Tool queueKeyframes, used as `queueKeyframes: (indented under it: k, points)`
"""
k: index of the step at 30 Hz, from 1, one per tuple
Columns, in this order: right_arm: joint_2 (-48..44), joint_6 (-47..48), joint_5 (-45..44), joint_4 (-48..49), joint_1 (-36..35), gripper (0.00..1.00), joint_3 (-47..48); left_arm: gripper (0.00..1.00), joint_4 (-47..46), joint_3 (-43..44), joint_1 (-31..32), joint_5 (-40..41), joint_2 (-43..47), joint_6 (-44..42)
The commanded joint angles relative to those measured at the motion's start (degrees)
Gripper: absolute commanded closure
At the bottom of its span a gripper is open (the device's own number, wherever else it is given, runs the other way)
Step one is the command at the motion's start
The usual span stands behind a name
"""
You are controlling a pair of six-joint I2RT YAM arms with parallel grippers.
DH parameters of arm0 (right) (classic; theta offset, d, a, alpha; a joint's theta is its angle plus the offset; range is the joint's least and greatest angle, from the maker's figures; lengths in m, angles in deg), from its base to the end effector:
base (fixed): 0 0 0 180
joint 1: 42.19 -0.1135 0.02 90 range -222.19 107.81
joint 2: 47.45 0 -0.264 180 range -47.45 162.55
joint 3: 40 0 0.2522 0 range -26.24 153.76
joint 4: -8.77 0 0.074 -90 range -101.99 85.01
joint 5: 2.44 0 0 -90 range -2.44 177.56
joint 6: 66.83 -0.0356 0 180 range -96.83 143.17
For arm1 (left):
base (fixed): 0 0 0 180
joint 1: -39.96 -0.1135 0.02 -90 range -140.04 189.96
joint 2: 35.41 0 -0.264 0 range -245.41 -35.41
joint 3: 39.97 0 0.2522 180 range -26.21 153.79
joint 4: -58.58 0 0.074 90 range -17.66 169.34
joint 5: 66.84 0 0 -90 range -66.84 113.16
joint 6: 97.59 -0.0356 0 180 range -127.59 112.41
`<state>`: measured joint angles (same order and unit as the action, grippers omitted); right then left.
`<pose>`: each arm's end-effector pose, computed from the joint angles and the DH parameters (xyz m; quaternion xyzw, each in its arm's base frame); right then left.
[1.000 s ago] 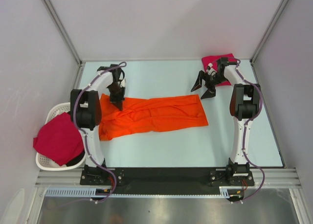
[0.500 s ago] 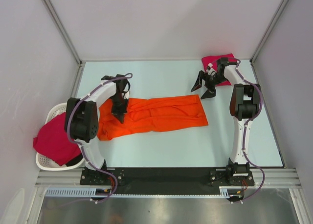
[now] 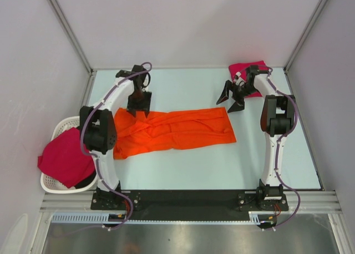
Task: Fold and stack the t-shirts
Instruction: Fold the other side of the tshirt into a rectangle
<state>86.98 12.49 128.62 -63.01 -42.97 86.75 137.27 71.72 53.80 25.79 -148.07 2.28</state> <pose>0.4728 0.0298 0.1692 0.0484 0.9318 0.3561 0.0507 0.3825 -0.0926 0.2451 0.0324 0.9951 0.0039 0.0929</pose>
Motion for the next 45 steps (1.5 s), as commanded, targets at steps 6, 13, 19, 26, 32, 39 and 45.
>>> queueKeyframes:
  k: [6,13,19,26,32,39,45]
  points:
    - [-3.74,0.39,1.39,-0.69,-0.10,0.11,-0.05,0.42,1.87,7.79,-1.63,1.84,-12.14,-1.43]
    - [-3.65,0.57,1.57,-0.60,-0.02,0.11,-0.31,0.43,1.96,10.35,-6.72,1.41,-12.33,-1.70]
    - [-3.47,0.48,1.39,-0.60,-0.37,0.11,-0.31,0.42,1.08,8.42,-9.10,-0.51,-9.42,-2.05]
    - [-3.21,0.22,1.30,-0.60,-0.54,0.11,0.30,0.49,0.03,5.26,-9.80,-9.47,-9.42,-2.84]
    - [-3.30,0.48,1.13,-0.69,-0.72,0.11,0.04,0.49,-0.33,2.45,-10.15,-13.27,-10.12,-3.19]
    - [-3.30,0.39,0.87,-0.78,-0.81,0.11,0.12,0.77,-0.85,0.25,-10.59,-16.34,-9.24,-3.54]
    - [-3.04,0.31,0.87,-0.95,-1.16,0.11,0.39,1.00,-0.77,1.12,-10.59,-14.06,-6.70,-3.10]
